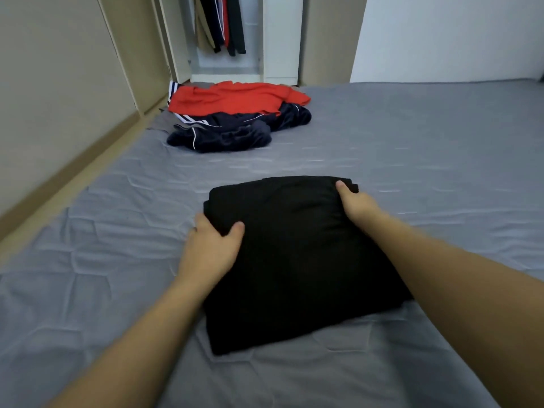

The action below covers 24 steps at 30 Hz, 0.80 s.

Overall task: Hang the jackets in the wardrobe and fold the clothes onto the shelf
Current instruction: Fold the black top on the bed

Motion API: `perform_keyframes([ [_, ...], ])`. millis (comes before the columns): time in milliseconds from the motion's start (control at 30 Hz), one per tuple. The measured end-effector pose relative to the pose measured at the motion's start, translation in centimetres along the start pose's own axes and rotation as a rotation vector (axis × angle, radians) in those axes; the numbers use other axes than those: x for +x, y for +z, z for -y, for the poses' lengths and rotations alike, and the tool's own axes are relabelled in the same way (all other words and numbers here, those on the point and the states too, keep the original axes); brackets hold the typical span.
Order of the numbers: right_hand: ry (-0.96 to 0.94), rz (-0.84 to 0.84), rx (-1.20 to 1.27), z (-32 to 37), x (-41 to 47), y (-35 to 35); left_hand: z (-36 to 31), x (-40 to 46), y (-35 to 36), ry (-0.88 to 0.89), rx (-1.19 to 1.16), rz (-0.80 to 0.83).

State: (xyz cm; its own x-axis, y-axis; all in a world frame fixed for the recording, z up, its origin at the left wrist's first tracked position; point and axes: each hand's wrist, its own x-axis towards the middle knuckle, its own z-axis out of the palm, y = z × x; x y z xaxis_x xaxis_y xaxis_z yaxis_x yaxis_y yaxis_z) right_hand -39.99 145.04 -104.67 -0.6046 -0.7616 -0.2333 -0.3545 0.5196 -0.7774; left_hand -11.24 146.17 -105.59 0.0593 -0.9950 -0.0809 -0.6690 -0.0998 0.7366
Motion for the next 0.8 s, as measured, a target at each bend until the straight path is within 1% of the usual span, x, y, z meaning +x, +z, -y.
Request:
perform_keyframes([
  [33,0.040,0.063,0.137,-0.1,0.1,-0.3,-1.1,1.7,-0.3,-0.110,-0.150,0.007],
  [67,0.082,0.148,0.281,0.1,0.1,-0.8,-2.1,3.2,-0.5,-0.205,-0.305,0.047],
  [100,0.115,0.229,0.387,0.6,0.1,-1.4,-3.0,4.4,-0.5,-0.265,-0.451,0.106],
  [133,0.137,0.274,0.440,1.3,-0.1,-2.1,-3.8,5.4,-0.4,-0.289,-0.544,0.147],
  [167,0.154,0.290,0.475,2.1,-0.3,-2.8,-4.6,6.1,-0.4,-0.296,-0.579,0.147],
  [233,0.179,0.280,0.516,4.2,-0.7,-4.6,-6.7,6.5,-1.3,-0.330,-0.571,0.095],
  [300,0.175,0.265,0.516,7.2,-2.2,-7.2,-9.9,6.2,-4.2,-0.358,-0.565,0.058],
  [367,0.128,0.256,0.528,11.3,-4.4,-10.6,-14.2,5.6,-8.4,-0.371,-0.611,0.051],
  [433,0.049,0.222,0.577,16.8,-7.0,-14.8,-19.4,4.8,-13.8,-0.326,-0.657,0.049],
  [500,-0.026,0.160,0.635,23.8,-10.1,-19.3,-25.4,4.0,-20.5,-0.243,-0.706,0.053],
  [567,-0.100,0.124,0.677,32.1,-13.6,-24.0,-32.2,3.0,-28.6,-0.200,-0.750,0.043],
  [667,-0.228,0.102,0.705,45.8,-19.5,-31.8,-42.7,1.2,-42.2,-0.185,-0.774,0.009],
  [733,-0.254,0.077,0.733,54.3,-23.8,-36.8,-48.6,-0.6,-50.6,-0.158,-0.827,0.031],
  [800,-0.262,0.039,0.765,61.1,-27.8,-40.9,-53.3,-3.2,-57.8,-0.097,-0.873,0.065],
])
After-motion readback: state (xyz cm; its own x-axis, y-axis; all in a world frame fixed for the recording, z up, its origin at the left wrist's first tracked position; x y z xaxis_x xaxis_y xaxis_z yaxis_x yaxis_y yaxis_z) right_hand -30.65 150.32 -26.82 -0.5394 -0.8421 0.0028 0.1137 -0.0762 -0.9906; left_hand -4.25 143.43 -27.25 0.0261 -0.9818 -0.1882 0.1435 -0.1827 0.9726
